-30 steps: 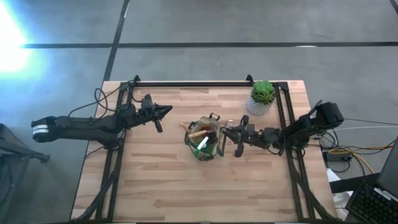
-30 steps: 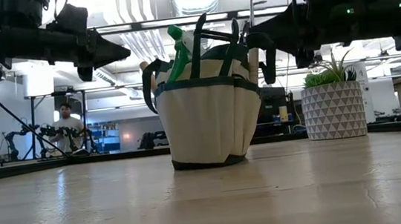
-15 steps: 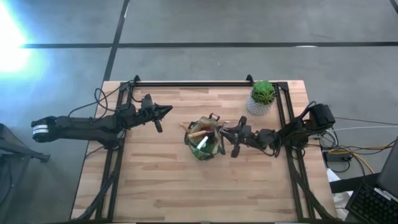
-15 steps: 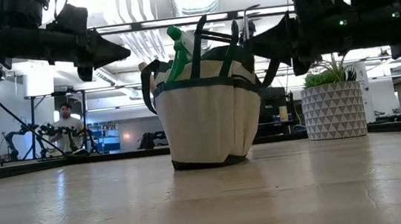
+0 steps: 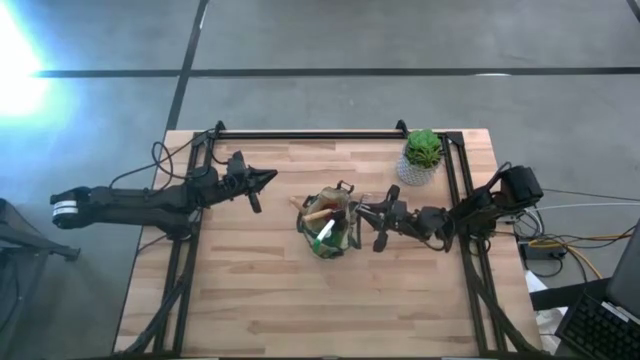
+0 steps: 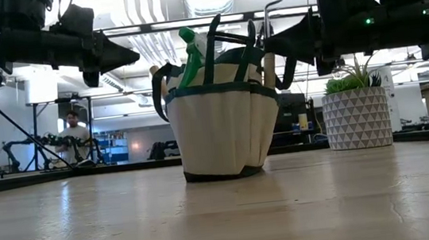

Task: Pick & Place Garden tools in Gardening bag
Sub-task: Put the brown hand rake into the light brown gardening bag

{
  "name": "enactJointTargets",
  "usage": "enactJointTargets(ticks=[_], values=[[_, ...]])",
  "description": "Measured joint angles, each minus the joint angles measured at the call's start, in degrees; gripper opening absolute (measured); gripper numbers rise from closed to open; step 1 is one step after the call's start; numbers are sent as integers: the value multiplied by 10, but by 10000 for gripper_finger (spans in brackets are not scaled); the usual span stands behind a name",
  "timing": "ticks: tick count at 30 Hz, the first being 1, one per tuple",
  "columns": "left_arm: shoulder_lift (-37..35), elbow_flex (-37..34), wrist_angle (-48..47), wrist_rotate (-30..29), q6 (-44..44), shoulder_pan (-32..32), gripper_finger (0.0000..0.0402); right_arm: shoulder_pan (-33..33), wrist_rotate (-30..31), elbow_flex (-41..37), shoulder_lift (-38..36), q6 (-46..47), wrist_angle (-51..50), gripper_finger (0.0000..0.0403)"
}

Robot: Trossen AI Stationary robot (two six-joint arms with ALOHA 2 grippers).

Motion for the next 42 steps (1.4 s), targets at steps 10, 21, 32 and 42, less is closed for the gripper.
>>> enactJointTargets(ticks=[10,21,32,42], values=[[0,0,0,0,0,0,14,4,-5,0,0,25,-46,46],[0,0,0,0,0,0,14,25,-5,0,1,12,-51,45],[0,0,0,0,0,0,14,40,-7,0,1,17,-89,45],[0,0,0,0,0,0,14,40,-6,22,1,31,-159,45]])
